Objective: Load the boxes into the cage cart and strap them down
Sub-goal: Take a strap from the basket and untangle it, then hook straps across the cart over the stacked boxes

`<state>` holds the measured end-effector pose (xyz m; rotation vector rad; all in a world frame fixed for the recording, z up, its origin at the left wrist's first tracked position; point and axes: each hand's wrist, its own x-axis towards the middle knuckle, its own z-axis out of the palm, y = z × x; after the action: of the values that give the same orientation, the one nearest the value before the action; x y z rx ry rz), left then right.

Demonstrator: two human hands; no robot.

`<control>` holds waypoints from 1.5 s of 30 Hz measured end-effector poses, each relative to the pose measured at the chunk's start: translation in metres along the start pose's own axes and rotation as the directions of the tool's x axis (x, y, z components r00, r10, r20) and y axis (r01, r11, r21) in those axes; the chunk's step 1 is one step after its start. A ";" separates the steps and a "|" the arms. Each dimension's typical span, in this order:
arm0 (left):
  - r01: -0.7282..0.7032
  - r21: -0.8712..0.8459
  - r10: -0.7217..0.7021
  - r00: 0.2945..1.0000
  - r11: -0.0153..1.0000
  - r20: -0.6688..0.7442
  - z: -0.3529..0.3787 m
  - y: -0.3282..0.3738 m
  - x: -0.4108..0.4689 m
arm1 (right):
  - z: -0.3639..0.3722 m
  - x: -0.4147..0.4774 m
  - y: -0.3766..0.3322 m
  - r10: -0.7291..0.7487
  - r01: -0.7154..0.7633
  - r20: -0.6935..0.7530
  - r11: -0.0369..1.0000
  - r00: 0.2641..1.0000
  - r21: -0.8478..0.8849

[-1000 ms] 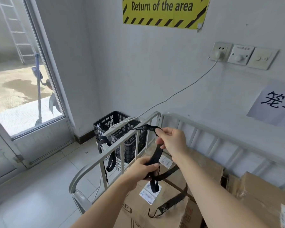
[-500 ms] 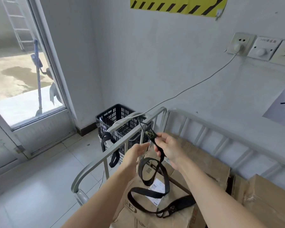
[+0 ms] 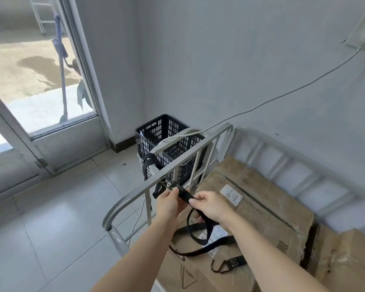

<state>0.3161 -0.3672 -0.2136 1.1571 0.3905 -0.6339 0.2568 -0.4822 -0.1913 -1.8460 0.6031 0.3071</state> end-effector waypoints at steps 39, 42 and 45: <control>0.314 0.000 -0.313 0.946 0.949 -0.082 0.005 -0.056 0.025 | -0.030 -0.045 0.087 0.118 -0.115 0.012 0.984 0.993 -0.135; 0.288 0.015 -0.287 0.956 0.957 -0.051 0.027 -0.067 -0.008 | -0.059 -0.078 0.099 0.057 -0.063 -0.039 0.984 0.998 -0.169; 0.263 0.050 -0.262 0.965 0.964 -0.019 0.048 -0.088 -0.049 | -0.089 -0.121 0.115 0.036 -0.050 -0.084 0.983 0.996 -0.177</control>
<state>0.2204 -0.4218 -0.2301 1.1688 0.5463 -0.8728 0.0860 -0.5631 -0.1930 -2.0273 0.6902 0.3257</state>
